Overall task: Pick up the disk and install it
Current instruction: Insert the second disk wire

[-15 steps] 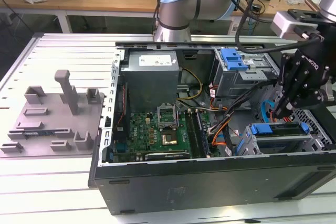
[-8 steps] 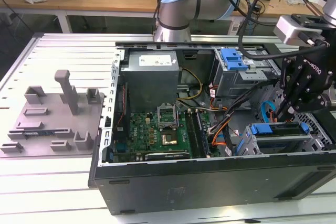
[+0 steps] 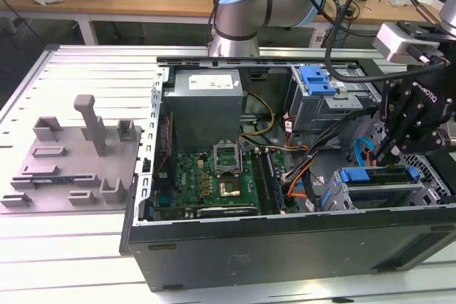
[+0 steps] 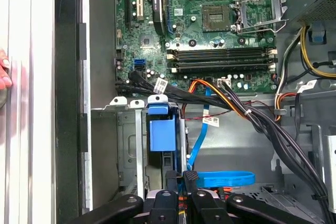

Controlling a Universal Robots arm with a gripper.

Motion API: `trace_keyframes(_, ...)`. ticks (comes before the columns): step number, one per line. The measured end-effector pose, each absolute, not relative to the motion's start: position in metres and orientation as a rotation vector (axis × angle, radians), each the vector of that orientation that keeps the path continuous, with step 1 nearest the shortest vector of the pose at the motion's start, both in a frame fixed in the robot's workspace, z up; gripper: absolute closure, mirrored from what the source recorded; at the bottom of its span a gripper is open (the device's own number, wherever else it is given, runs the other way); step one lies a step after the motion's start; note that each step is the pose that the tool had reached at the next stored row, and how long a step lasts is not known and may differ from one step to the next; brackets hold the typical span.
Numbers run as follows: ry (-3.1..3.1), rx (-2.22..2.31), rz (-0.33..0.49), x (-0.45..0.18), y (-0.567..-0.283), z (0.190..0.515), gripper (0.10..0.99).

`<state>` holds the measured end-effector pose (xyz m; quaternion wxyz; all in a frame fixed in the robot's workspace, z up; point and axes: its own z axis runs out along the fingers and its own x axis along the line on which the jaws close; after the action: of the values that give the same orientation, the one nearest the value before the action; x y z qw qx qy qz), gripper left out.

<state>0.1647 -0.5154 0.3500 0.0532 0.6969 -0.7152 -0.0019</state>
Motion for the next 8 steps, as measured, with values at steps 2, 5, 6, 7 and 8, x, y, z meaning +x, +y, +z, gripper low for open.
trace_keyframes(2, -2.174, 2.118, -0.006, 0.1648, -0.5154, 0.35, 0.925)
trace_keyframes(5, -2.173, 2.118, -0.006, 0.1649, -0.5156, 0.35, 0.925)
trace_keyframes(6, -2.173, 2.118, -0.006, 0.165, -0.5156, 0.35, 0.925)
trace_keyframes(7, -2.173, 2.118, -0.006, 0.1651, -0.5158, 0.35, 0.925)
trace_keyframes(8, -2.173, 2.118, -0.006, 0.1653, -0.5159, 0.35, 0.925)
